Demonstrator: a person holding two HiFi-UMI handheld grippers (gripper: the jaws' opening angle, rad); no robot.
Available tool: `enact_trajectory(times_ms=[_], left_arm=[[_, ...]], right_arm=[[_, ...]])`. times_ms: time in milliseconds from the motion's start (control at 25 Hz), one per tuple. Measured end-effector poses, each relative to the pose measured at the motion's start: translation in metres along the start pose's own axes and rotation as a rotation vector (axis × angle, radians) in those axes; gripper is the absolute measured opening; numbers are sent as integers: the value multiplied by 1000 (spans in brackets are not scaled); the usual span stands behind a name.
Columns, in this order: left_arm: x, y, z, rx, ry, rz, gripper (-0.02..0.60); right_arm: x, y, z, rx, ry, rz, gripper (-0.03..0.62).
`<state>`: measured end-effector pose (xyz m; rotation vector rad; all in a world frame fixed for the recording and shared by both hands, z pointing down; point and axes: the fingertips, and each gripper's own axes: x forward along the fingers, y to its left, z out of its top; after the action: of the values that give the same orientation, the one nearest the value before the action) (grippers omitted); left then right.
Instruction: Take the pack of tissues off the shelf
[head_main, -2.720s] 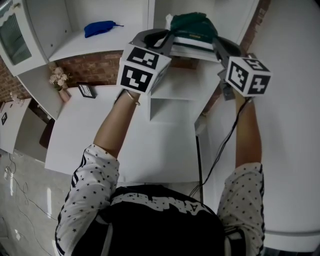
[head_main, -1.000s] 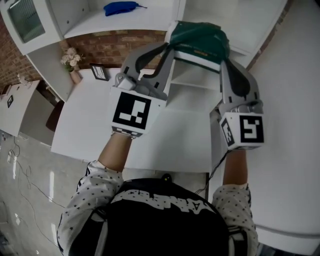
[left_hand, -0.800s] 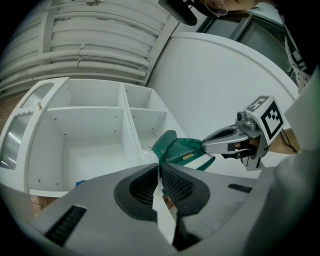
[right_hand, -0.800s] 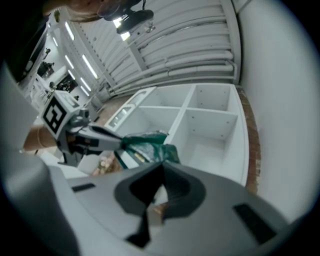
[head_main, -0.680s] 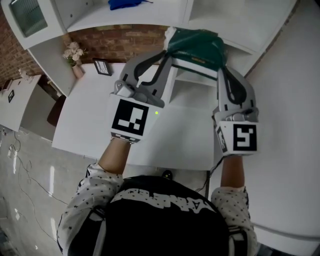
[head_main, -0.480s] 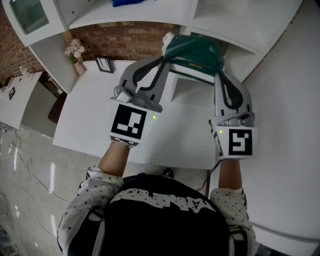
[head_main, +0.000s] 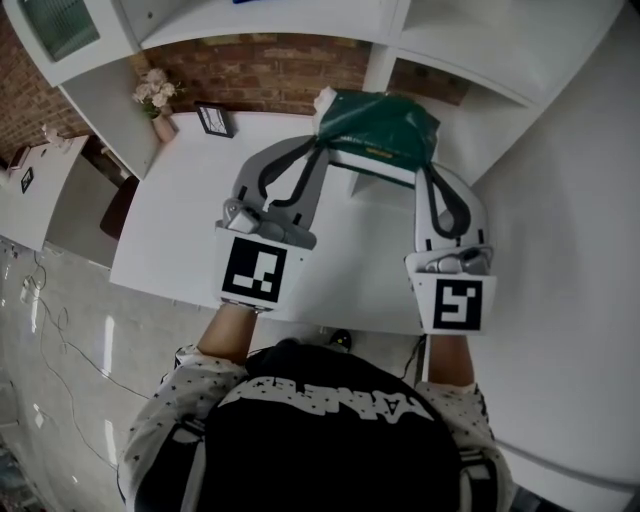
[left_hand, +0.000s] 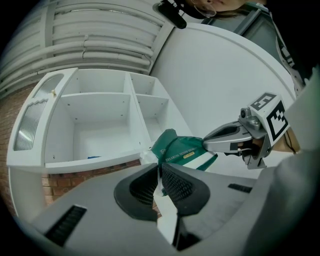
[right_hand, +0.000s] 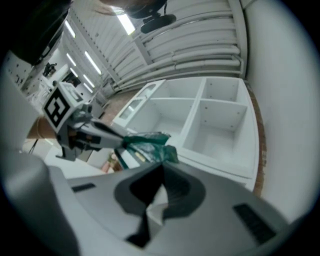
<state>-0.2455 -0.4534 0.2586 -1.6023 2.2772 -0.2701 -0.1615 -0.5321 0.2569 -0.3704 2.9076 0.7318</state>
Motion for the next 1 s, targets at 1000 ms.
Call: enact_trajectory(times_ms=[1000], left_arm=[[-17,-3,-19,-30,35,-18,52]], right_arm=[[-6,18,-11,63,29,-10,31]])
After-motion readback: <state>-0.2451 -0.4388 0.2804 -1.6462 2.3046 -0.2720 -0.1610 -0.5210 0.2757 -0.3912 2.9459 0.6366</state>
